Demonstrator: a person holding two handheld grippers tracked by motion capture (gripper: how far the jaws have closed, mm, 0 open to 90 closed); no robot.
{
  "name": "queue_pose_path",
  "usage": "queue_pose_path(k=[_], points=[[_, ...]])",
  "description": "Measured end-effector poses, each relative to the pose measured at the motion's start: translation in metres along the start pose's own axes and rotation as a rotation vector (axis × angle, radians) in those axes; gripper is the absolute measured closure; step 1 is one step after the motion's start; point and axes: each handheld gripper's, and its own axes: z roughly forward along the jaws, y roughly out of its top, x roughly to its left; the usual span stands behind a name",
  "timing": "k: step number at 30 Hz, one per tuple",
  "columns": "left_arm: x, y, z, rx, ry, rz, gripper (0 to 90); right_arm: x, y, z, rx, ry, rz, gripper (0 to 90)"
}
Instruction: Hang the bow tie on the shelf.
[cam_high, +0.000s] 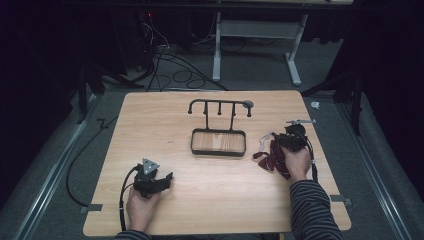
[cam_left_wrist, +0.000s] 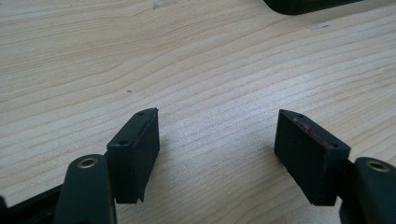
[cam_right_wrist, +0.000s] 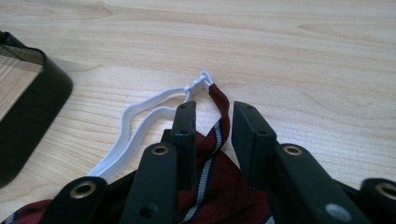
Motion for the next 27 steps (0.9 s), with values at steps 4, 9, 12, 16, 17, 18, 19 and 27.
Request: queue_pose_path(k=[4, 9, 12, 16, 17, 18, 19, 27], points=[[0.0, 0.0, 0.0, 0.0, 0.0, 0.0, 31.5, -0.001, -0.003, 0.007, 0.034, 0.011, 0.006, 77.6], [0.0, 0.0, 0.0, 0.0, 0.0, 0.0, 31.5, -0.001, -0.004, 0.011, 0.045, 0.007, -0.007, 89.1], [0.0, 0.0, 0.0, 0.0, 0.0, 0.0, 31.5, 0.001, -0.003, 0.008, 0.026, -0.011, -0.022, 90.0], [0.0, 0.0, 0.0, 0.0, 0.0, 0.0, 31.5, 0.004, -0.001, 0.002, -0.001, -0.011, -0.037, 90.0], [0.0, 0.0, 0.0, 0.0, 0.0, 0.0, 31.5, 0.004, -0.001, 0.002, -0.001, -0.011, -0.037, 90.0], [0.0, 0.0, 0.0, 0.0, 0.0, 0.0, 31.5, 0.006, 0.0, -0.002, -0.013, -0.005, -0.048, 90.0], [0.0, 0.0, 0.0, 0.0, 0.0, -0.001, 31.5, 0.007, 0.0, -0.004, -0.019, -0.003, -0.053, 90.0], [0.0, 0.0, 0.0, 0.0, -0.001, -0.002, 31.5, 0.017, 0.003, -0.024, -0.07, 0.02, -0.099, 90.0]])
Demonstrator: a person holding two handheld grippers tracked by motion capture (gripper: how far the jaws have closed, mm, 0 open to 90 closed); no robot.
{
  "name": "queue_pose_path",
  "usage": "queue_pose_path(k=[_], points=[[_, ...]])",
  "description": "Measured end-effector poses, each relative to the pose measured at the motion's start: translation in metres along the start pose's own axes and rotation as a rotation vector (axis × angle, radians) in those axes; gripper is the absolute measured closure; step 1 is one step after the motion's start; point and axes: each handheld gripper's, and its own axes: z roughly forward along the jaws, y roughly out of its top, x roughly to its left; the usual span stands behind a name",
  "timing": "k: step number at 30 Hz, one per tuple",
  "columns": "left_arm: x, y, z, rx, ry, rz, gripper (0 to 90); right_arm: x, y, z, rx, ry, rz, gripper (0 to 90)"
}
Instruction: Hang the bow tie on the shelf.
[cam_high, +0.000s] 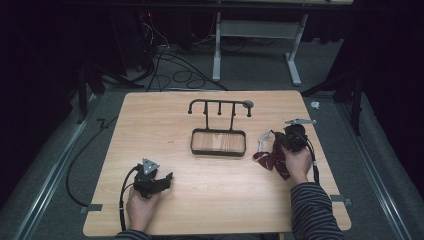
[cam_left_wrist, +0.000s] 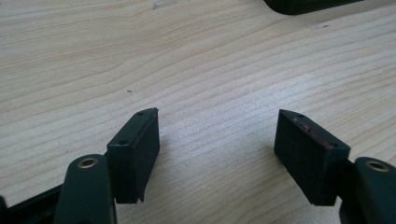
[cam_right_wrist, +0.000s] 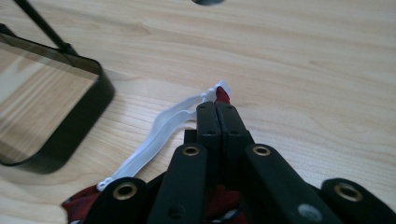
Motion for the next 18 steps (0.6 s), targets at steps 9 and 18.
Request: queue_pose_path(k=[9, 18], points=[[0.0, 0.0, 0.0, 0.0, 0.0, 0.002, 31.4, 0.011, 0.004, -0.032, -0.065, 0.026, -0.049, 90.0], [0.001, 0.0, 0.0, 0.001, -0.003, 0.0, 31.3, 0.017, 0.004, -0.054, -0.104, 0.05, -0.075, 90.0]])
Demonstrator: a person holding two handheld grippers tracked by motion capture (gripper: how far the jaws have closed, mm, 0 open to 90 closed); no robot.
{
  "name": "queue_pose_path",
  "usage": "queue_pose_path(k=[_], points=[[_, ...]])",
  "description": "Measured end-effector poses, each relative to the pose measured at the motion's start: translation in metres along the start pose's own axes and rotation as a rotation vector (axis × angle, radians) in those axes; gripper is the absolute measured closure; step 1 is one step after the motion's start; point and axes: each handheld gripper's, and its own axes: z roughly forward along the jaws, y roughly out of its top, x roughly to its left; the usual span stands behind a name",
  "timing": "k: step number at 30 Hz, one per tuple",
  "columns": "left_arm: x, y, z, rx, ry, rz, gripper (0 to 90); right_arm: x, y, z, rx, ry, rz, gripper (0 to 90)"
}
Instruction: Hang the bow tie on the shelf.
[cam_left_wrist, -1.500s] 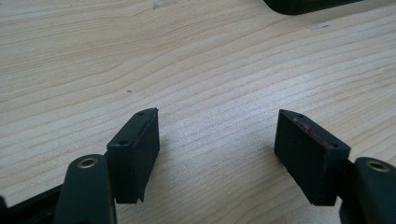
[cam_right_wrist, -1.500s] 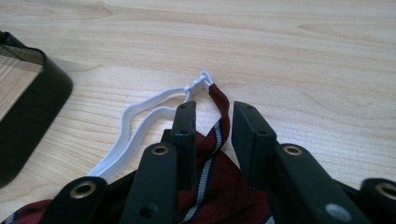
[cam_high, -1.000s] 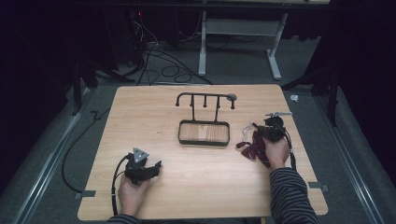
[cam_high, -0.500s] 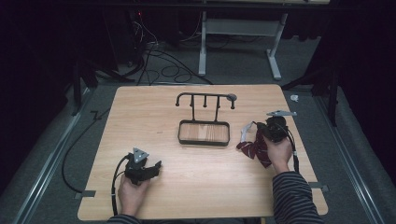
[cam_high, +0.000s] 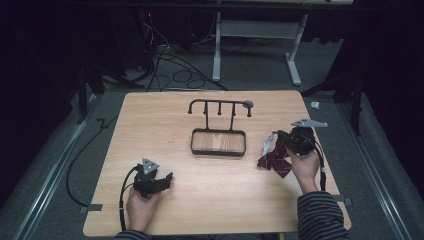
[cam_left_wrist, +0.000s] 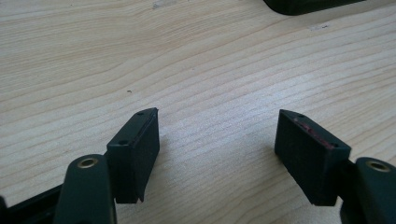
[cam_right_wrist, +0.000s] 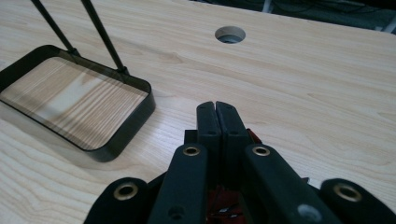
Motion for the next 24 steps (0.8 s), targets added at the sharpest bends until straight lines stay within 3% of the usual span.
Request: queue_pose_path(k=[24], points=[[-0.001, 0.0, 0.0, -0.001, 0.003, 0.002, 31.3, 0.021, 0.003, -0.044, -0.101, 0.072, -0.074, 90.0]])
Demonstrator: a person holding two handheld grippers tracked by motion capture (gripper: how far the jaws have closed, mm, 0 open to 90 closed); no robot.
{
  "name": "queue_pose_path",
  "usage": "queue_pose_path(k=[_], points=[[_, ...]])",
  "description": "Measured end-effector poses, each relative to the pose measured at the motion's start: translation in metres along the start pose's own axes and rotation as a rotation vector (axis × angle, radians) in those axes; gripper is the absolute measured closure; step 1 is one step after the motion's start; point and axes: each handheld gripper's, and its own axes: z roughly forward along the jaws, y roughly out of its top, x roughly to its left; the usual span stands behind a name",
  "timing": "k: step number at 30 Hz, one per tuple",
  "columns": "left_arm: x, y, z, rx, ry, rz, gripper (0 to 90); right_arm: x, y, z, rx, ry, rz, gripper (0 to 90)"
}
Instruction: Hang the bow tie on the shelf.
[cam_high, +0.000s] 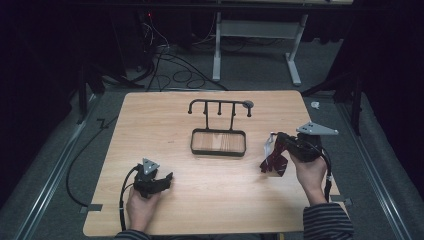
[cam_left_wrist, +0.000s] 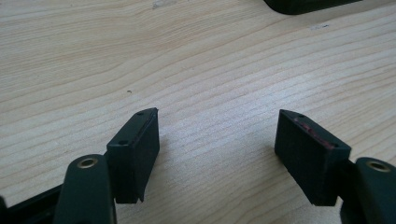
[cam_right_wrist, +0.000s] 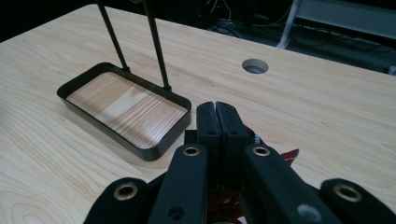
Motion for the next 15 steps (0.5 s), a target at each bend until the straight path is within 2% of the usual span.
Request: queue_pose_path(k=[15], points=[[0.0, 0.0, 0.0, 0.0, 0.0, 0.0, 31.2, 0.013, 0.004, -0.019, -0.05, 0.03, -0.031, 90.0]])
